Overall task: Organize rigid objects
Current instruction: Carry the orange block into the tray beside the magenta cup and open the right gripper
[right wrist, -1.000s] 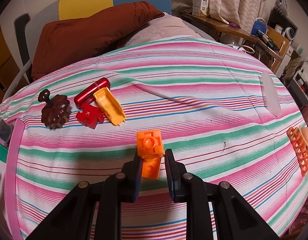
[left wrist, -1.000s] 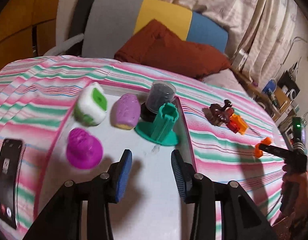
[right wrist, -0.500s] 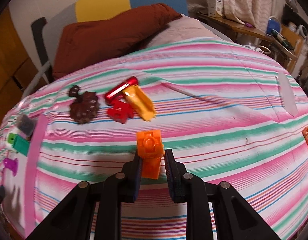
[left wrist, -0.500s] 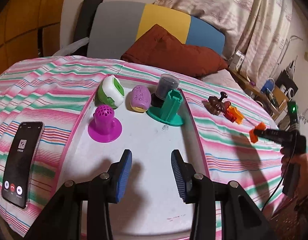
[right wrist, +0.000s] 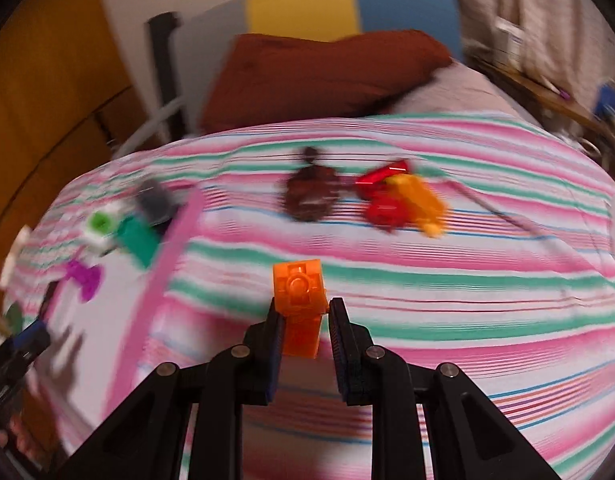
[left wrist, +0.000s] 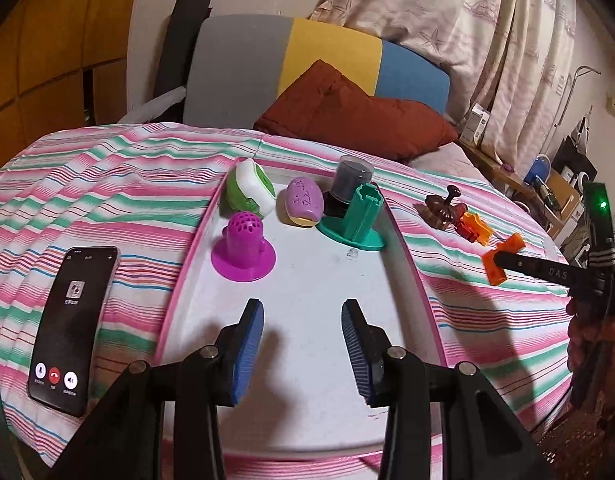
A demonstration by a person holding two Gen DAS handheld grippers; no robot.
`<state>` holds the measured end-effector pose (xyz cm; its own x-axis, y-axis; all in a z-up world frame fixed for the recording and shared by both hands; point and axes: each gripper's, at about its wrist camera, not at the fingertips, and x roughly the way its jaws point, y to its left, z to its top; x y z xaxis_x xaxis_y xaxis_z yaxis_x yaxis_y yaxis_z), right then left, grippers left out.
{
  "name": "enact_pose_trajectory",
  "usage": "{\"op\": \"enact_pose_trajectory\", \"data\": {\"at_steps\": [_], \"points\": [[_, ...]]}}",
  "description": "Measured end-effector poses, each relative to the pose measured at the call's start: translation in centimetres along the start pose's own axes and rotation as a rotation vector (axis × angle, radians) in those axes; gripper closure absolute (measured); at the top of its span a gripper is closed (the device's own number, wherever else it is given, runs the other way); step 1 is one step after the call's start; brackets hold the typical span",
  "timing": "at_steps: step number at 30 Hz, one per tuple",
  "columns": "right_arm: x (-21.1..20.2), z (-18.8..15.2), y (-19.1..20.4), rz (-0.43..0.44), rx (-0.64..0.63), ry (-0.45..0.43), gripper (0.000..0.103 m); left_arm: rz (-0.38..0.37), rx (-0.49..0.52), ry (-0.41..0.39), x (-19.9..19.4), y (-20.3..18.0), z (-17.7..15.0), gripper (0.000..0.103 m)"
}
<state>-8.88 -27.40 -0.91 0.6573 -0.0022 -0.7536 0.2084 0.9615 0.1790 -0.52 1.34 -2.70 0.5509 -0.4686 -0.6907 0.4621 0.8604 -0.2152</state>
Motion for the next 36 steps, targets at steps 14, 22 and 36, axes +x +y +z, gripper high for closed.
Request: {"op": "enact_pose_trajectory", "data": {"at_steps": [14,22,36], "points": [[0.4,0.8,11.8,0.168,-0.152,0.006,0.081,-0.006,0.042,-0.038,-2.0,0.2,-0.9,0.062],[4.2,1.7,15.3,0.168,-0.188,0.057,0.081,0.006,0.036,-0.038,-2.9,1.0,-1.5,0.062],[9.2,2.4,17.1,0.197,-0.132,0.119,0.065,0.031,0.013,-0.048,-4.2,2.4,-1.9,0.062]]}}
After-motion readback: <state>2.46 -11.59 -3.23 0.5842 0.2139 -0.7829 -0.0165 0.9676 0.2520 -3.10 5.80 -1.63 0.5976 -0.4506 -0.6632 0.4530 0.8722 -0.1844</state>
